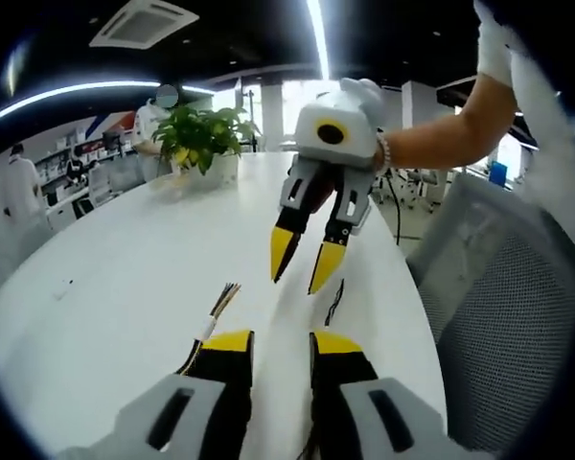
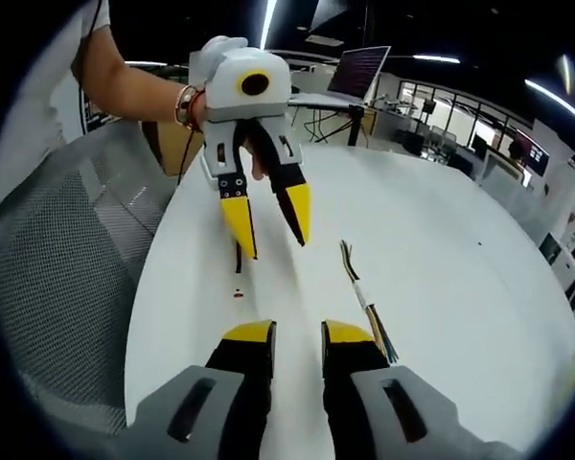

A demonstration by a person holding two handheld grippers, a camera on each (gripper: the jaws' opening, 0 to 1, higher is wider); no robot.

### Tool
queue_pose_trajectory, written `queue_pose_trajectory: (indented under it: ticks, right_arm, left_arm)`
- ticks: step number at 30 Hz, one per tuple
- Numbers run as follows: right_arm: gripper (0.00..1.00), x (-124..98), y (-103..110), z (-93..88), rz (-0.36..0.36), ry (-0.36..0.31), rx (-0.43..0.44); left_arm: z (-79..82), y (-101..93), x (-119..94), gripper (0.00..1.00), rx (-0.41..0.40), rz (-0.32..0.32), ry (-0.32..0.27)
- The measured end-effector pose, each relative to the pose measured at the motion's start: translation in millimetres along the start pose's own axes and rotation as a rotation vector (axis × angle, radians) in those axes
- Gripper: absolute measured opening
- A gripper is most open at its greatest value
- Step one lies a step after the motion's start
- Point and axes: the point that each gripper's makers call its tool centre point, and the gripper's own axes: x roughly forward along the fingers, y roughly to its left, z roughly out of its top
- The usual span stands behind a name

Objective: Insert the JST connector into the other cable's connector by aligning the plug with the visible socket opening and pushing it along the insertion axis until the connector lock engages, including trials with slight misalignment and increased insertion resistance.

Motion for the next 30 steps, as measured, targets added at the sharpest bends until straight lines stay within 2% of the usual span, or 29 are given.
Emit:
queue_pose_trajectory:
  ticks: [3, 9, 15, 18, 24, 30]
  right_arm:
    - [0.18, 1, 11, 2.9, 0.042, -0.041, 0.037]
    - [0.17, 4, 19, -1.3, 0.056, -0.050, 0.046]
    - [0.16, 6, 22, -7.1, 0.058, -0.044, 0.053]
    - [0.16, 9, 24, -11.1, 0.061, -0.040, 0.064]
    - [0.15, 18, 33, -19.1, 0.084, -0.020, 0.067]
    - [0.12, 21, 34, -24.9, 0.087, -0.011, 0.064]
  left_arm:
    - [-4.9, -6.2, -1, 0.16, 0.007, -0.022, -0.008]
    - [-20.3, -13.8, -5, 0.16, -0.008, -0.056, -0.009]
    - [-38.5, -16.6, -6, 0.17, -0.040, -0.059, 0.014]
    - [-42.3, -17.4, -5, 0.17, -0.061, -0.063, 0.015]
    - [-52.5, -24.8, 0, 0.16, -0.046, -0.080, 0.050]
    - [-55.4, -26.1, 3, 0.15, -0.036, -0.078, 0.063]
